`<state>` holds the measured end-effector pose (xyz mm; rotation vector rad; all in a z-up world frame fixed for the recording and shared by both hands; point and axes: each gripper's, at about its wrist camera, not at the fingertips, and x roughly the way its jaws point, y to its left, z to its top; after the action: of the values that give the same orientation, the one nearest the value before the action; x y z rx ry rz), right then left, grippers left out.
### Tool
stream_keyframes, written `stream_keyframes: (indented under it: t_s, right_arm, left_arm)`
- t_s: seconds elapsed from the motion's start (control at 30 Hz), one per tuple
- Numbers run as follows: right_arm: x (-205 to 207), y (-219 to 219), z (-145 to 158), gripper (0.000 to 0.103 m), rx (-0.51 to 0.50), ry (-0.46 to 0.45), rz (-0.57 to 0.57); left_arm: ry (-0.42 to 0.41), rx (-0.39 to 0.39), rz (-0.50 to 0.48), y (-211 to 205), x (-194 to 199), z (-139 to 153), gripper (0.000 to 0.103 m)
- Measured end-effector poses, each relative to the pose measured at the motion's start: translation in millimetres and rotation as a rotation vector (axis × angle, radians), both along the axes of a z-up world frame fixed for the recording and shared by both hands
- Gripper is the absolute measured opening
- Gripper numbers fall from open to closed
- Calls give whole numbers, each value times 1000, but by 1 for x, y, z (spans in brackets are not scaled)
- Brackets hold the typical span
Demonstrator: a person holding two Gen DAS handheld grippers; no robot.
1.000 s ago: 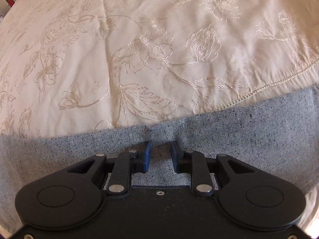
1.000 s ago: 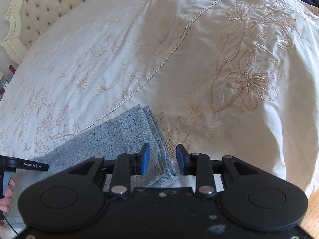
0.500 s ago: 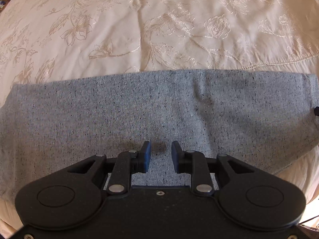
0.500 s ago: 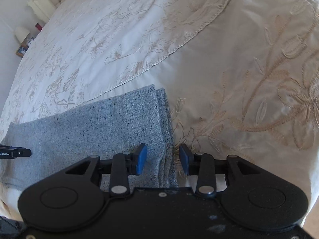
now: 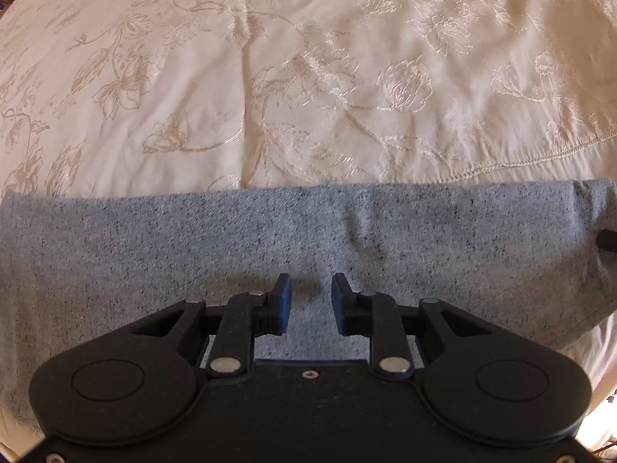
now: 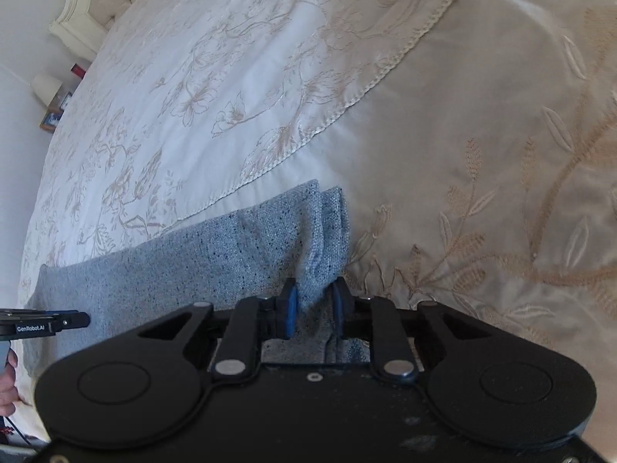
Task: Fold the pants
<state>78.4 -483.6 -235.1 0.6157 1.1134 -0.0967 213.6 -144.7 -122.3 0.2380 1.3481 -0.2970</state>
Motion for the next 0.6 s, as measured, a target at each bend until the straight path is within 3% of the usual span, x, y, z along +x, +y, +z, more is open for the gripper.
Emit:
stream_keyframes:
  t_s: [0.13,0.3,0.6]
  right_arm:
    - [-12,0,16,18,25,-36,-52]
    - [-17,7,32,18,33,-72,-66]
    - [-19,17,47,18,56,-87,-115]
  left_arm:
    - [-32,23,-12,-15,17,-8,33]
    - [17,39,10,-23,41,-32,33]
    - [-10,-40,-4,5,8,5,33]
